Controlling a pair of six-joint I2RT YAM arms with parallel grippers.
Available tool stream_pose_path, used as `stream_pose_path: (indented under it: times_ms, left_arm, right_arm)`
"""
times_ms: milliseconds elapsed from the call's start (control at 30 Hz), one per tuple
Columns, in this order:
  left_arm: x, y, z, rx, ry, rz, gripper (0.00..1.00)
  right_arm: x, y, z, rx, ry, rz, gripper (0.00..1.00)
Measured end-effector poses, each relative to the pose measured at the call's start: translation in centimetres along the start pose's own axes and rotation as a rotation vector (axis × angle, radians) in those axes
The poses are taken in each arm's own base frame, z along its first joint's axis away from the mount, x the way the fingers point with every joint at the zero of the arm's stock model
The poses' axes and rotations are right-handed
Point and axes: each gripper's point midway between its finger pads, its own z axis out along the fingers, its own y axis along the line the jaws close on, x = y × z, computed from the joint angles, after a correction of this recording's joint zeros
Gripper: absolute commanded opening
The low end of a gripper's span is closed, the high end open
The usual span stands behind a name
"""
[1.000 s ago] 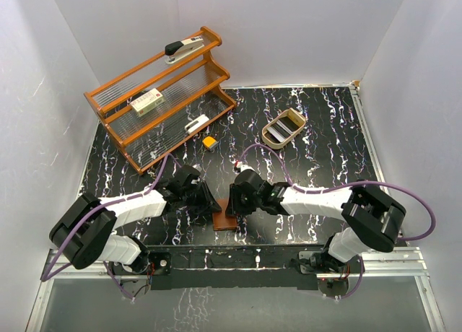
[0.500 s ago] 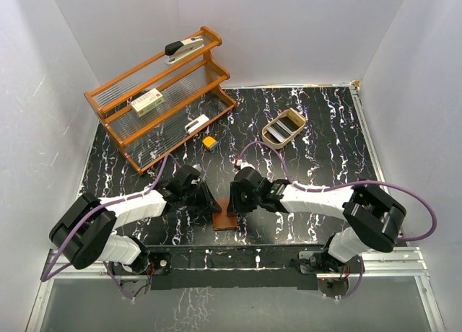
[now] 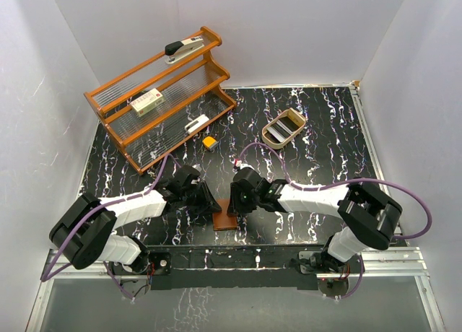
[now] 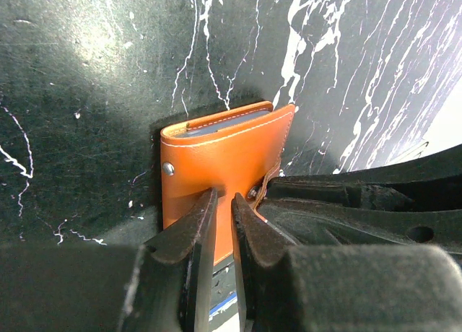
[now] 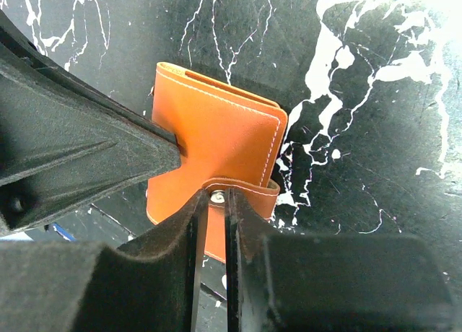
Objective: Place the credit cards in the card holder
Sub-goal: Close the card holder at the center of the board.
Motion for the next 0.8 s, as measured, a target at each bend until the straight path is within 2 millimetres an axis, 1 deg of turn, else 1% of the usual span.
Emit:
stream_pose_path:
  times_ms: [400, 433, 600, 800]
  left_arm:
    - [0.03, 0.06, 0.04, 0.004, -0.003, -0.011, 0.15]
    - [0.02, 0.06, 0.03, 0.006, -0.004, -0.012, 0.14]
    - [0.01, 0.06, 0.03, 0.006, -0.004, -0.012, 0.14]
    - [0.01, 0.03, 0.05, 0.010, -0.005, -0.015, 0.15]
  right_arm:
    - [-0.07, 0.37, 0.04, -0.024, -0.001, -0.002, 0.13]
    - [-0.06, 0.35, 0.06, -0.023, 0.000, -0.003, 0.12]
    - [-0.04, 0.24, 0.15, -0.015, 0.004, -0.007, 0.04]
    - [-0.09, 0.19, 0.16, 0.020, 0.017, -0.018, 0.03]
